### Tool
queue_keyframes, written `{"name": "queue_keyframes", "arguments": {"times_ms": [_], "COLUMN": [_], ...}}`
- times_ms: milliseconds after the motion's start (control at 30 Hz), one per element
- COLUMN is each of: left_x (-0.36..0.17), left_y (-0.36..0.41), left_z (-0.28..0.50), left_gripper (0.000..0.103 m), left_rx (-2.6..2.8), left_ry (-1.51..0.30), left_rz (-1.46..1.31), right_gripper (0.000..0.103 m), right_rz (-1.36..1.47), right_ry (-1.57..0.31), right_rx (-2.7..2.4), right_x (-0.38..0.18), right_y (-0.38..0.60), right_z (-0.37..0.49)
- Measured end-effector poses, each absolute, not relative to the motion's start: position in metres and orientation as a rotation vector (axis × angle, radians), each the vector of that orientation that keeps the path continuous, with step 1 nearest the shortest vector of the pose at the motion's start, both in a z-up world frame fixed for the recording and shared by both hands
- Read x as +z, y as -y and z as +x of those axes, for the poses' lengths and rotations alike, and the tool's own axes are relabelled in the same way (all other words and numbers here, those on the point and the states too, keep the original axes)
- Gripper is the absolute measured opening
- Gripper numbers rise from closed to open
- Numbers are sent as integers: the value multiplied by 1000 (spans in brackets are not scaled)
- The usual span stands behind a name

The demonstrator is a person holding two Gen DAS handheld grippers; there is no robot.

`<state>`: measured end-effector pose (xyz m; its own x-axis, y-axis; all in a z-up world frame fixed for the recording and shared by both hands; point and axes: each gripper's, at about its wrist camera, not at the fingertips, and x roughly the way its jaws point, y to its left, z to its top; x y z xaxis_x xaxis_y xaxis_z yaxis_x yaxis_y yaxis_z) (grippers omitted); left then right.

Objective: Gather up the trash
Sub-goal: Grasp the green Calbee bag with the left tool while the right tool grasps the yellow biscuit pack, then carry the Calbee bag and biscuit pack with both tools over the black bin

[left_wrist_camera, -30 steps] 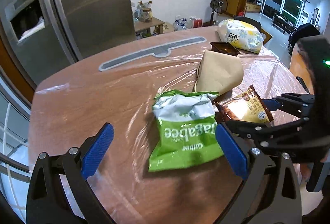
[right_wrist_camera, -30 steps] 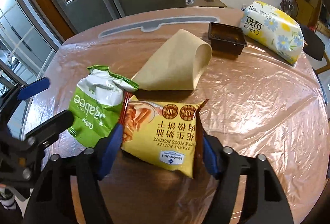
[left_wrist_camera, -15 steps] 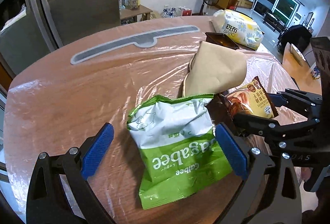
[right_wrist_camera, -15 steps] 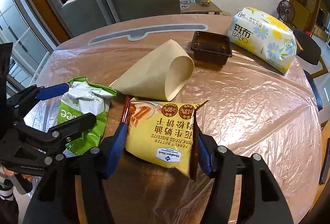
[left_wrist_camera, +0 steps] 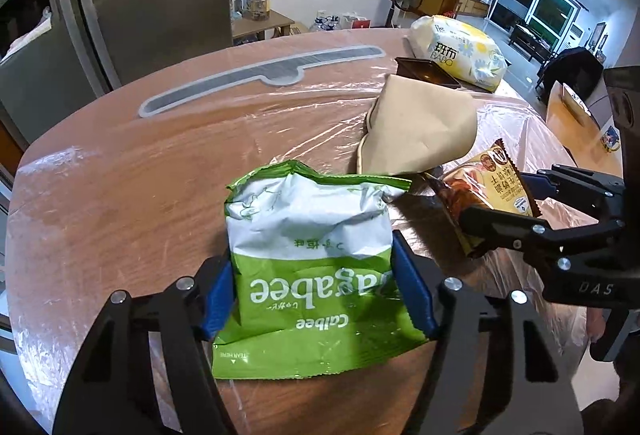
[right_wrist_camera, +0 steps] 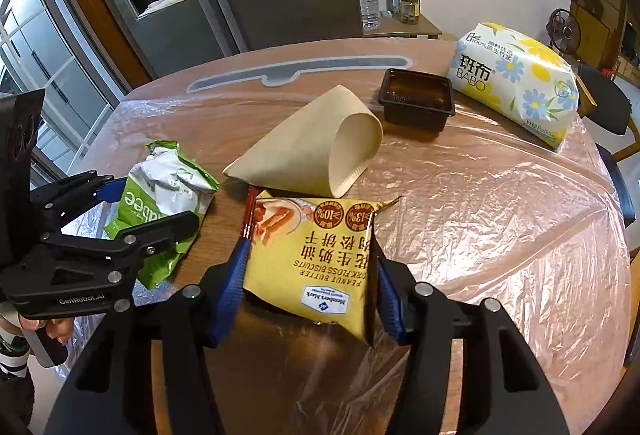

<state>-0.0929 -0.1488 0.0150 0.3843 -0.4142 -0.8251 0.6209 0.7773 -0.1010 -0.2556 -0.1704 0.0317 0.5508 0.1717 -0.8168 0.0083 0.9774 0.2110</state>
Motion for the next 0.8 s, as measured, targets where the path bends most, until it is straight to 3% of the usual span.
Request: {"name": "queue_keyframes", "arguments": {"times_ms": [800], "left_x": [26], "left_y": [129], "left_z": [-132], "left_gripper": [70], "left_rx": [-647], "left_ry": [-947], "left_rz": [223], "right_gripper": [55], "right_rz": [267], "right_ry": [-1012], "right_rx": [252], "right_x": [38], "right_y": [155], "right_z": [-297]}}
